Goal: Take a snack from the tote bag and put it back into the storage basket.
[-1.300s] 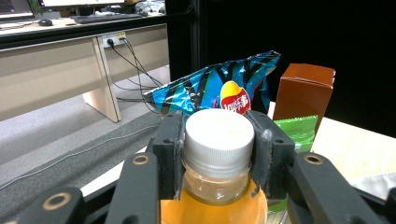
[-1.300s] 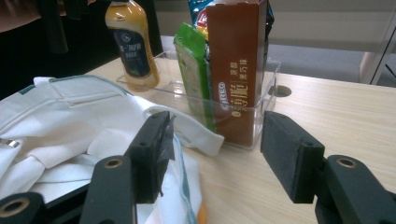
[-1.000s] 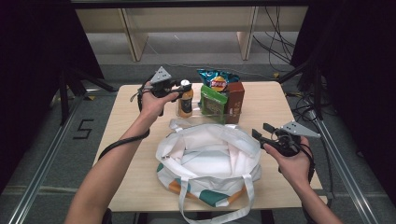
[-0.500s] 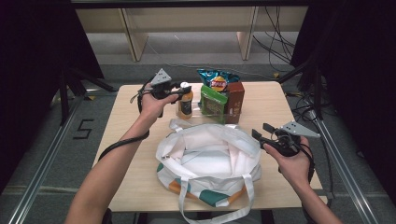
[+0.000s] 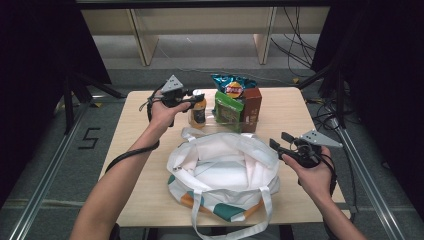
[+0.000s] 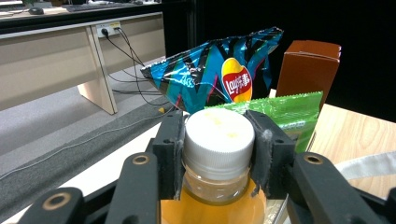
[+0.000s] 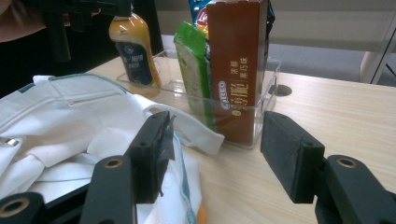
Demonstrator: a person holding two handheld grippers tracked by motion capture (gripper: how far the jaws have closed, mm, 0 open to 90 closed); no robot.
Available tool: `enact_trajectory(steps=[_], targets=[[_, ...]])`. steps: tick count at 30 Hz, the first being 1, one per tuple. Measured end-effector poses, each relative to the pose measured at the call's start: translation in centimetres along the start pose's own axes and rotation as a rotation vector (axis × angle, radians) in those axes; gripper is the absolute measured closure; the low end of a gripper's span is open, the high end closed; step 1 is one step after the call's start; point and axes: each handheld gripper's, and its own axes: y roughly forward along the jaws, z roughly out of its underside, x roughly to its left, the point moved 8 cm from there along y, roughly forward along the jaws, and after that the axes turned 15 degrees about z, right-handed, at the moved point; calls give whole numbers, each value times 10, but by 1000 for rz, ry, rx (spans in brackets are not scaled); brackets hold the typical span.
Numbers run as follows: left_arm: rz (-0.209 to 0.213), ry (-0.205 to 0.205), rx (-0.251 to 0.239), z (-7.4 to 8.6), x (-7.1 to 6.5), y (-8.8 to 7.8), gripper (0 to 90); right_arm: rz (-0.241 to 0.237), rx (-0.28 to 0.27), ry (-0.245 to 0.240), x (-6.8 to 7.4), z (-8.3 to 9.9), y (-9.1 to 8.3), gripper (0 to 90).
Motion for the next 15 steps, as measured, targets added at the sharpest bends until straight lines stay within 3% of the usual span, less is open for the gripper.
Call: enact_trajectory(steps=[15], targets=[[3, -5, 18, 8, 3, 1, 585, 3, -3, 2, 0, 0, 1, 436]])
